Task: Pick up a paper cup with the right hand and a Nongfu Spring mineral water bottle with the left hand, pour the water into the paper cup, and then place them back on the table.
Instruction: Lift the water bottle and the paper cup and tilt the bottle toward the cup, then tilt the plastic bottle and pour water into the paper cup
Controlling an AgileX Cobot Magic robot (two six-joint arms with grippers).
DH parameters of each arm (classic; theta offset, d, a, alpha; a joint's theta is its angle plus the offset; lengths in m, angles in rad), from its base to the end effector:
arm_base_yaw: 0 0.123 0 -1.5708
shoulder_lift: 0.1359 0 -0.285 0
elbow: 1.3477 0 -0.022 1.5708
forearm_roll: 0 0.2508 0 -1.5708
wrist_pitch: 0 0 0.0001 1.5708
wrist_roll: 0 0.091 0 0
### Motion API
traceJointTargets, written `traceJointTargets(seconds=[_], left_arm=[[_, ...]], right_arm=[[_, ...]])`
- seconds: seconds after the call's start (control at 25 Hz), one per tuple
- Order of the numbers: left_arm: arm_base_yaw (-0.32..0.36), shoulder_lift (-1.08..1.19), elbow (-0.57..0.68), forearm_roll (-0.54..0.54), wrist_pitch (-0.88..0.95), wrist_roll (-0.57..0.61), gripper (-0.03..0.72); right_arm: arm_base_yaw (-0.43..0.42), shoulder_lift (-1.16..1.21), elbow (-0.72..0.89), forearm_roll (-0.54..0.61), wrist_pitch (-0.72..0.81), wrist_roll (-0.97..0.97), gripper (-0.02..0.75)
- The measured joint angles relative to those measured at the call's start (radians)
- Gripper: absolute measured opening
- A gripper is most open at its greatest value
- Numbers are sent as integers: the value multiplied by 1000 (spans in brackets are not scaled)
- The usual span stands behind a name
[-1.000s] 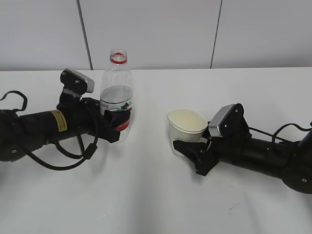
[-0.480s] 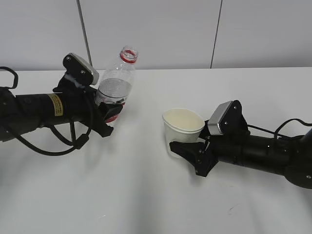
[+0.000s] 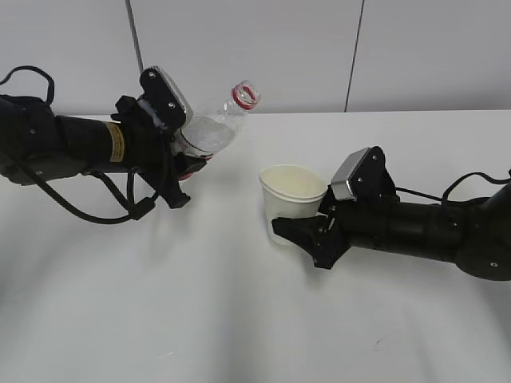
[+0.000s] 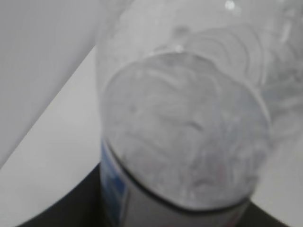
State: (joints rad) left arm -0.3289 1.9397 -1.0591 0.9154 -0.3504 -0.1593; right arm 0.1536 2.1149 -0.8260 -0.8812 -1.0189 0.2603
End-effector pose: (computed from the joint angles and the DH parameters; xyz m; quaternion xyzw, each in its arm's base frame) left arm 0.3734 -0.1535 0.1615 0.4945 0.7189 -0.0250 0.4879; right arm 0.3401 0.1131 0.0918 -0.3665 0.7158 0.2521 0.5382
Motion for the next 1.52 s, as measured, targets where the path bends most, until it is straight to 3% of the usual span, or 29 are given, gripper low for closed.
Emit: traceJointTargets(seconds=[0.56,0.96,1.52], left_arm=[[-17,-1,-73,147,138,5,313],[-59,-1,-117,304,279,5,313],[-84,-1,-117,431,403,5,312]], right_arm=[[27,0,-129,-39,178,47,495],[50,0,-144,37,189,51,495],[50,0,-144,32,202,53,495]])
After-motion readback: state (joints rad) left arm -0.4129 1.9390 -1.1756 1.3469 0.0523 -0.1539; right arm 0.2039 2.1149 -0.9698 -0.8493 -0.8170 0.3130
